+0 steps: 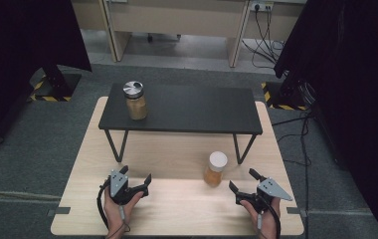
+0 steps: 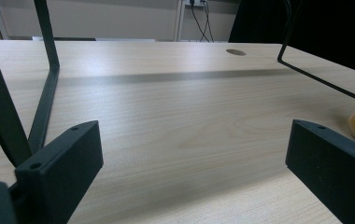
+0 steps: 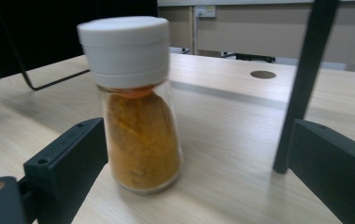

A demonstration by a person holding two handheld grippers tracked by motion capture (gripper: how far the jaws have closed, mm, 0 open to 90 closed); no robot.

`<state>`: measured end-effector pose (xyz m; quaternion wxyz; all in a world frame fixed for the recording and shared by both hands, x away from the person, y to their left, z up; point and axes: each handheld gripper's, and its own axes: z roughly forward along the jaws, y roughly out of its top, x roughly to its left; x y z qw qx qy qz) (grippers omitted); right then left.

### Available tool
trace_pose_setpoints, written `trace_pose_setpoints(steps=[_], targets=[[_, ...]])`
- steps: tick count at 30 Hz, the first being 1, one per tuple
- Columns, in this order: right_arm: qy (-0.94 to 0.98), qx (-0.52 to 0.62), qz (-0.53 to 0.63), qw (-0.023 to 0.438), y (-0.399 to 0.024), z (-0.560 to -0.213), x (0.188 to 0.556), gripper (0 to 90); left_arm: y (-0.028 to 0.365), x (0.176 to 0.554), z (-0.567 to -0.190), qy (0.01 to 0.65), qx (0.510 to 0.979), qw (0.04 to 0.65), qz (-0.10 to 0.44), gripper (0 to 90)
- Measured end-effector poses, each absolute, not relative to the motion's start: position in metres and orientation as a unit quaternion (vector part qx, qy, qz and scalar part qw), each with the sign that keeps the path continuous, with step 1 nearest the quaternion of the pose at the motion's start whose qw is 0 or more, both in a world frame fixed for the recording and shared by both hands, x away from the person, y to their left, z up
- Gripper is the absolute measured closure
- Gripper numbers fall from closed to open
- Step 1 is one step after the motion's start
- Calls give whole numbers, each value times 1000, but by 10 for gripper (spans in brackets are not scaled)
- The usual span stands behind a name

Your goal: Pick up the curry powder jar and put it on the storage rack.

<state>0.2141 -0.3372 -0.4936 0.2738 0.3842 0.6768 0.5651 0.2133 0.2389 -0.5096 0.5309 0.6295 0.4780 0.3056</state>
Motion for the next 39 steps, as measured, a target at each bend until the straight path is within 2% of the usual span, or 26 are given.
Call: trace_pose_setpoints(steps=[19, 39], targets=[[679, 352, 580, 281, -321, -476, 217, 50, 239, 215, -509, 478, 630, 532, 302, 31], [680, 335, 591, 275, -299, -474, 247, 50, 239, 214, -510, 477, 631, 533, 302, 31]])
